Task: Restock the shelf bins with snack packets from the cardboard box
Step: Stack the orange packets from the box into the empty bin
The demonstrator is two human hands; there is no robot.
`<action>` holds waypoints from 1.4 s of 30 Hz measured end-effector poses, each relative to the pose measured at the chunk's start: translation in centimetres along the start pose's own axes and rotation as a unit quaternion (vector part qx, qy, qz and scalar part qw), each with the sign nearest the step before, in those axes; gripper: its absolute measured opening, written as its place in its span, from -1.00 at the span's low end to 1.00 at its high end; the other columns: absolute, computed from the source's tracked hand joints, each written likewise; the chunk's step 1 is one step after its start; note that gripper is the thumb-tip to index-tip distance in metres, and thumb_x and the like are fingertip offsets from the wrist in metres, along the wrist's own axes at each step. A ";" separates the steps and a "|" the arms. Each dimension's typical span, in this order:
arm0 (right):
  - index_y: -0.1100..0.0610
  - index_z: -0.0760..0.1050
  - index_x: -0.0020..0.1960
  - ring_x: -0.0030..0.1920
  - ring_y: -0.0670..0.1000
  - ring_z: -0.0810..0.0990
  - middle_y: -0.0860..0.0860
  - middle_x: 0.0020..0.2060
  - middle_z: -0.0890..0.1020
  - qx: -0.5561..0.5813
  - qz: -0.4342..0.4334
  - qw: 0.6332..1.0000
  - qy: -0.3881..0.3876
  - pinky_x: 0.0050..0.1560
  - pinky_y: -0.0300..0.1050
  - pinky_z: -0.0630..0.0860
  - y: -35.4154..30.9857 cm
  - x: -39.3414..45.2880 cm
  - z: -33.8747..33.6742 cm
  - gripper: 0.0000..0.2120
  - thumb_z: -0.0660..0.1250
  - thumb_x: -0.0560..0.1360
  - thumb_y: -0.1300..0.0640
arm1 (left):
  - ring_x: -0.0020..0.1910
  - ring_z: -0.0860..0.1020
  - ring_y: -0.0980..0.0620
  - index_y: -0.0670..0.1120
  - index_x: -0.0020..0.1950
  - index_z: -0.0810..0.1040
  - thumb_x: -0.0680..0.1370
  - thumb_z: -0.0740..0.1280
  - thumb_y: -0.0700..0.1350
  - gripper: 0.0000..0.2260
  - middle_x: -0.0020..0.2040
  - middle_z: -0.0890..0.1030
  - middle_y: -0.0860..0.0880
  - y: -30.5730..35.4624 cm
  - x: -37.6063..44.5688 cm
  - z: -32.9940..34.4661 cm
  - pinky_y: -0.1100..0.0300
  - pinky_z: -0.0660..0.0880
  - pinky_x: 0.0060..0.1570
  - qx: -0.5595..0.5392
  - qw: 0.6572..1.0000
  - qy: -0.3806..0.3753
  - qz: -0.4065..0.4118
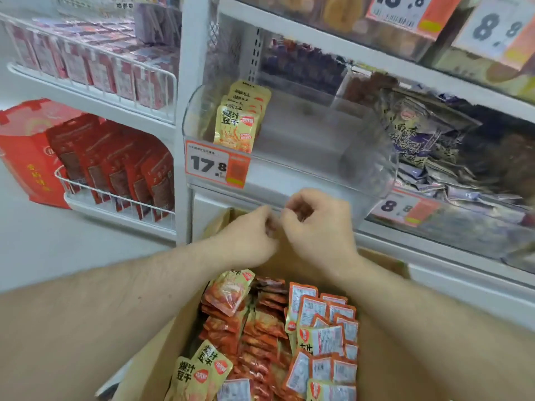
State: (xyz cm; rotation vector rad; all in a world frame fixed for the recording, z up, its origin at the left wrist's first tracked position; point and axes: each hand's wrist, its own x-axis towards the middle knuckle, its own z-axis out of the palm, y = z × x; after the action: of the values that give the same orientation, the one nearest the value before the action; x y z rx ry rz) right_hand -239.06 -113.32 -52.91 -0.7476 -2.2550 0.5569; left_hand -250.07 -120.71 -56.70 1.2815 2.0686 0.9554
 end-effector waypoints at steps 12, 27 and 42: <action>0.06 0.50 0.22 0.11 0.10 0.59 0.06 0.15 0.59 -0.340 0.184 0.797 -0.464 0.04 -0.02 0.58 21.6 -13.6 5.3 -0.71 0.27 0.51 0.15 | -0.19 0.52 0.04 -0.05 0.11 0.48 0.54 0.37 -0.17 -0.83 -0.16 0.56 -0.05 0.0 -1.6 4.3 0.21 0.37 -0.31 -0.026 0.978 -0.170 -0.121; 0.04 0.54 -0.19 -0.22 0.00 0.63 -0.05 -0.30 0.64 -0.043 0.259 0.938 -0.225 -0.25 -0.14 0.52 7.7 -7.8 2.1 -0.85 0.43 0.37 -0.02 | 0.47 0.32 -0.26 -0.05 0.49 0.36 0.52 0.28 0.32 -0.35 0.49 0.36 -0.12 0.3 -1.9 5.8 -0.42 0.24 0.32 -0.250 0.900 -0.233 -0.269; -0.04 0.48 0.28 0.17 0.11 0.53 0.05 0.17 0.55 -0.347 0.156 0.781 -0.495 0.03 -0.01 0.40 20.0 -16.6 6.7 -0.65 0.29 0.50 0.03 | 0.00 0.68 -0.16 -0.12 0.08 0.58 0.56 0.35 -0.33 -0.83 -0.05 0.72 -0.14 -3.0 -2.4 1.6 -0.11 0.56 0.13 -0.313 0.902 -0.106 -0.276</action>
State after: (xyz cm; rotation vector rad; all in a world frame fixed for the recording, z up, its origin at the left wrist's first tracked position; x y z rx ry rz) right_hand -226.92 -110.40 -76.63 -1.4600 -3.4348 0.2428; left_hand -249.54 -123.38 -59.90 0.4045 1.6064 1.0263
